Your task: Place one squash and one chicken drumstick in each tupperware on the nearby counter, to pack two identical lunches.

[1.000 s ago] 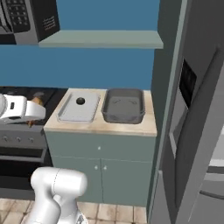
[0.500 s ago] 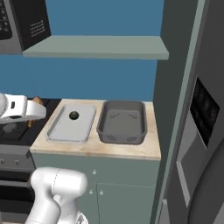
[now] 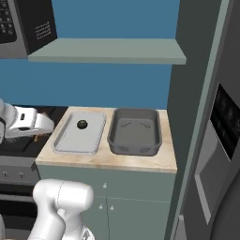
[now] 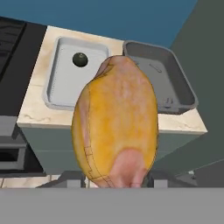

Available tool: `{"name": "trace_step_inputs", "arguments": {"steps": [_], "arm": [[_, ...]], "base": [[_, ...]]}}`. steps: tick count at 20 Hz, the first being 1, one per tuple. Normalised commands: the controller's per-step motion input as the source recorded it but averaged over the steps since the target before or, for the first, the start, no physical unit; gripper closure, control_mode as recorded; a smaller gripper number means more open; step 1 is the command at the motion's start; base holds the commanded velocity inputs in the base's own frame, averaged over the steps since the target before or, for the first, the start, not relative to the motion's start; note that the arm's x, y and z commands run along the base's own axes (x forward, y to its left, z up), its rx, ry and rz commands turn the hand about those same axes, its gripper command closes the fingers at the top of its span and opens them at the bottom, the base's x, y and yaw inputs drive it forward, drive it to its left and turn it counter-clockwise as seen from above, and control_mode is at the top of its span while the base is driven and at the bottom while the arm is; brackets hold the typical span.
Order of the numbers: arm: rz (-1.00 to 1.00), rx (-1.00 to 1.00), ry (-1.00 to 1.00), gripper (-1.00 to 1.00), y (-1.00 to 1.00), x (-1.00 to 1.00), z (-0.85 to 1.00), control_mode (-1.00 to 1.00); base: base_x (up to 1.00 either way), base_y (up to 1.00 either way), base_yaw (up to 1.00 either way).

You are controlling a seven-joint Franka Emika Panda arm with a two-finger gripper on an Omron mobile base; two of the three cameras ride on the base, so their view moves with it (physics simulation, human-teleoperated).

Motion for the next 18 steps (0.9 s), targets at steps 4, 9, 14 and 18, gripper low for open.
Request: {"name": "trace_step_inputs", "arguments": {"steps": [4,9,14,18], "arm": [[0.00,0.07,0.21,1.00,0.00,0.76,-0.64,-1.00],[0.00,0.06,0.18,1.00,0.00,0.76,-0.63,-1.00],[0.00,0.02,0.09,1.00,0.06,0.88,-0.58,-1.00],[0.00,0.00,0.05,1.00,0.14,0.92,-0.51,-1.00]], "base": [[0.00,0.00,0.00],[0.00,0.00,0.00],[0.00,0.00,0.00],[0.00,0.00,0.00]]}}
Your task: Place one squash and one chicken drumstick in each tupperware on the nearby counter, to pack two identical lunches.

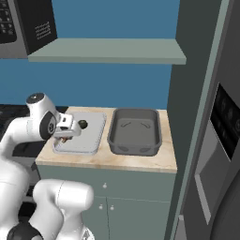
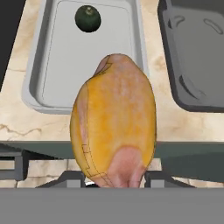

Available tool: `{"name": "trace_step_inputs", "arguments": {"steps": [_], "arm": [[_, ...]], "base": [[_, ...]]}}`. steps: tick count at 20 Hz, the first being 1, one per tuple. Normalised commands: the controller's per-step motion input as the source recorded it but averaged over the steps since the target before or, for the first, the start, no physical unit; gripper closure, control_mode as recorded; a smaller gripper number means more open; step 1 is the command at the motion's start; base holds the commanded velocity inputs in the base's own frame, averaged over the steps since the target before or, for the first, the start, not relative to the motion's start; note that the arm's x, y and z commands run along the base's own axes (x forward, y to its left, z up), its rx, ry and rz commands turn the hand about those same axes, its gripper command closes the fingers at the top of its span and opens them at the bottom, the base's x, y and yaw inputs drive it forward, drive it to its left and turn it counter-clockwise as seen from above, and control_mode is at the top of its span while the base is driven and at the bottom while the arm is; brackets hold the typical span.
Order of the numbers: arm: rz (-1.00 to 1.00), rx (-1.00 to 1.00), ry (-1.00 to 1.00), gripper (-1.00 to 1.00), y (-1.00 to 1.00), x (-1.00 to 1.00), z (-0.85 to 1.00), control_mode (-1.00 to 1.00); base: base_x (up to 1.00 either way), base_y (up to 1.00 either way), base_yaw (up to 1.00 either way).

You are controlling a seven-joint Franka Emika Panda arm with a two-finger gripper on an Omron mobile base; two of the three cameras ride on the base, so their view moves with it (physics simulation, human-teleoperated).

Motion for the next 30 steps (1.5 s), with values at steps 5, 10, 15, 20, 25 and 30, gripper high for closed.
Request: {"name": "trace_step_inputs", "arguments": {"steps": [5,10,15,20,25,30], "arm": [[-0.01,0.00,0.06,1.00,0.23,0.91,-0.42,-1.00],[0.00,0.00,0.11,1.00,0.09,0.78,-0.29,-1.00],[0.00,0.00,0.13,1.00,0.02,0.66,-0.29,-1.00],[0.00,0.00,0.11,1.00,0.12,0.59,-0.42,-1.00],[0.00,0.00,0.07,1.00,0.18,0.52,-0.43,-1.00],[0.00,0.00,0.03,1.00,0.11,0.46,-0.33,-1.00]], "base": [[0.00,0.00,0.00],[0.00,0.00,0.00],[0.00,0.00,0.00],[0.00,0.00,0.00],[0.00,0.00,0.00],[0.00,0.00,0.00]]}}
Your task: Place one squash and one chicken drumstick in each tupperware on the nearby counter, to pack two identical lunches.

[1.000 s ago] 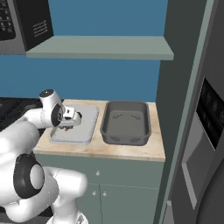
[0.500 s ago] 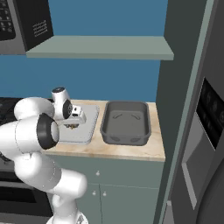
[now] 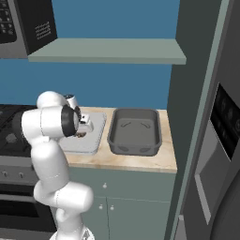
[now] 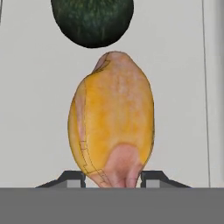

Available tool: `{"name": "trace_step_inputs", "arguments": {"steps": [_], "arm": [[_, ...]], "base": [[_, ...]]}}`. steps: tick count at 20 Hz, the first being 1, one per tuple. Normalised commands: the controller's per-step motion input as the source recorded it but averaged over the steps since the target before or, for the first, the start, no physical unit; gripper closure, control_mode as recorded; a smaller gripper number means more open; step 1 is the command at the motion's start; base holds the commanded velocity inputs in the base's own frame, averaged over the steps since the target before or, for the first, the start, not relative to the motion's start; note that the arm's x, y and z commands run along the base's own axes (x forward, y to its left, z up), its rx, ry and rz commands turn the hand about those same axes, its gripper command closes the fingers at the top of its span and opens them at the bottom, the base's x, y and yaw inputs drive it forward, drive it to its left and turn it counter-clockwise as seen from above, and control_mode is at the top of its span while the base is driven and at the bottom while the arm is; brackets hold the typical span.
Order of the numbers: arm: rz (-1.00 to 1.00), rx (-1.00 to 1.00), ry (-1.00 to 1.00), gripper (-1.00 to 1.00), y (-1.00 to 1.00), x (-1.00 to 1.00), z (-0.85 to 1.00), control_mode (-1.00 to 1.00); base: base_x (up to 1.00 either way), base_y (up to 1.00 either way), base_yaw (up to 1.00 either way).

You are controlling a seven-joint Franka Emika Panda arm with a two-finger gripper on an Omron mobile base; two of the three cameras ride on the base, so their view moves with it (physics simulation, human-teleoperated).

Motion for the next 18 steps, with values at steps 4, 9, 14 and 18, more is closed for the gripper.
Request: {"name": "trace_step_inputs", "arguments": {"steps": [4,9,14,18], "arm": [[-0.01,0.00,0.00,-1.00,0.03,0.29,-0.31,-1.00],[-0.03,0.00,0.00,-1.00,0.00,-0.11,-0.06,-1.00],[-0.05,0.00,0.00,-1.00,-0.07,-0.57,0.14,-1.00],[-0.06,0.00,-0.06,-1.00,-0.20,-0.80,0.48,-1.00]], "base": [[0.00,0.00,0.00],[0.00,0.00,0.00],[0.00,0.00,0.00],[0.00,0.00,0.00]]}}
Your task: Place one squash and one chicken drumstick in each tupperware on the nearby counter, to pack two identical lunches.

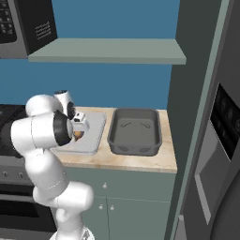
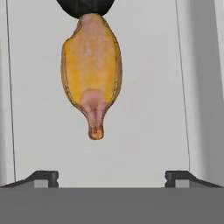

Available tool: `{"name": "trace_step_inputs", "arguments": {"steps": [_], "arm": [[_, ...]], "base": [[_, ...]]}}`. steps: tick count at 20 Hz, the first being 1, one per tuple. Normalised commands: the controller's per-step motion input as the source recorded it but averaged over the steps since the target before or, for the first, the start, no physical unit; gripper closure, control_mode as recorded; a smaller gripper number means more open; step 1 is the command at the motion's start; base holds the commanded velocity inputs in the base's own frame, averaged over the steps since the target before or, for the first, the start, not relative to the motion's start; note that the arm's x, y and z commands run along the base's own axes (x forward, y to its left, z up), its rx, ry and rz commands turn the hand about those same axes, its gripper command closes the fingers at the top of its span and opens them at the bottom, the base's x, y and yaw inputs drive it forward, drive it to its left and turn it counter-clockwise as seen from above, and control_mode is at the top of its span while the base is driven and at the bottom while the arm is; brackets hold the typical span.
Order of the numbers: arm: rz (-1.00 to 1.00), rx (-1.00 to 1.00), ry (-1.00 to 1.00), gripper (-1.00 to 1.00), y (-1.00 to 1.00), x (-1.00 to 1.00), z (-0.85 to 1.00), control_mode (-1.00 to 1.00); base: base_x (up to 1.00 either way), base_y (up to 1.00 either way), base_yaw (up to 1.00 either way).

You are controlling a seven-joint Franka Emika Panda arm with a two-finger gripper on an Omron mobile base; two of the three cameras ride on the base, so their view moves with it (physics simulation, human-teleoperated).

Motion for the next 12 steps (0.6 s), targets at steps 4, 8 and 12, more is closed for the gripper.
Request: {"name": "trace_step_inputs", "arguments": {"steps": [4,8,12], "arm": [[-0.06,0.00,-0.09,-1.00,-0.26,-0.99,0.63,-1.00],[-0.04,0.00,-0.16,-1.00,-0.18,-1.00,0.37,-1.00],[-0.03,0.00,-0.23,-1.00,-0.49,-1.00,0.45,-1.00]], "base": [[0.00,0.00,0.00],[0.00,0.00,0.00],[0.00,0.00,0.00]]}}
